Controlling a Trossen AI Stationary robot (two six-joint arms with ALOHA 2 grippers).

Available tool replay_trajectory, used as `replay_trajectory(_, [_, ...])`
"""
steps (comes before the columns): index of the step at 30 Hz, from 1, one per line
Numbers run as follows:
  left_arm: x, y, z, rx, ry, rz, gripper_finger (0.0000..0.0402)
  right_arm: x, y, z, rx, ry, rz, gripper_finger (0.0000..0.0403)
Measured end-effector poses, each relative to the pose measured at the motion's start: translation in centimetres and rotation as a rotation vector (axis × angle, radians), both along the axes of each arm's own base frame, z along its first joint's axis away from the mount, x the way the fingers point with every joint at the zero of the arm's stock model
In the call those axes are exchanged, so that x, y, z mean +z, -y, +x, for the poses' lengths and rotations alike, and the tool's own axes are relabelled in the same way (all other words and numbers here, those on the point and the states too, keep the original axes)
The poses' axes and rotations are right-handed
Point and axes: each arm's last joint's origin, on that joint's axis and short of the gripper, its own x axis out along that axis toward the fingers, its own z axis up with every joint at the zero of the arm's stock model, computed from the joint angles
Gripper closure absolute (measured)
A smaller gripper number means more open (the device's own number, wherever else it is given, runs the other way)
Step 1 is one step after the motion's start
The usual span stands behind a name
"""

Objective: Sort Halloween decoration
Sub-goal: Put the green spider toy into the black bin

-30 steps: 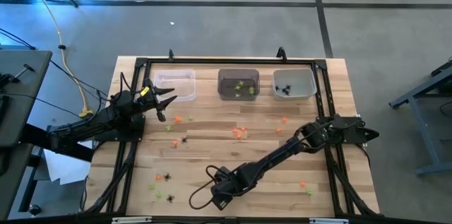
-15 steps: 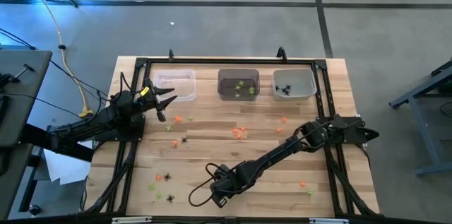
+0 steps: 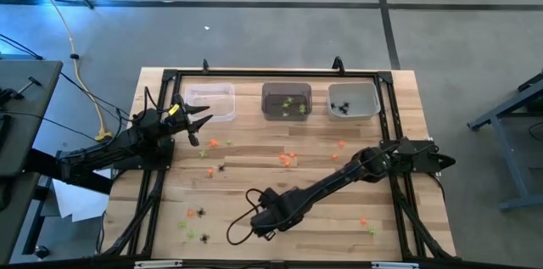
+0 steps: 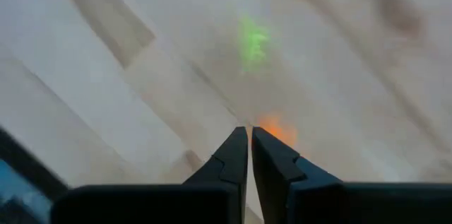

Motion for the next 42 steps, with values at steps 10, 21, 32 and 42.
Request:
replay_trajectory(10, [0.0,0.0,0.0,0.0,0.001,0.0,0.0271,5.6,1.1,-1.5,-0.03,0.065,-0.04,0.0387])
replay_trajectory(21, [0.0,0.0,0.0,0.001,0.001,0.0,0.0271,3.4,3.1,2.0,0.056,0.167,-0.07,0.0369])
replay_trajectory(32, [0.0,0.0,0.0,0.003,0.001,0.0,0.0271,-1.5,8.1,5.7,0.148,0.096,-0.022,0.0275])
replay_trajectory(42, [0.0,0.0,0.0,0.003,0.001,0.0,0.0271,-4.8,8.9,6.7,0.185,0.038,0.07,0.0224])
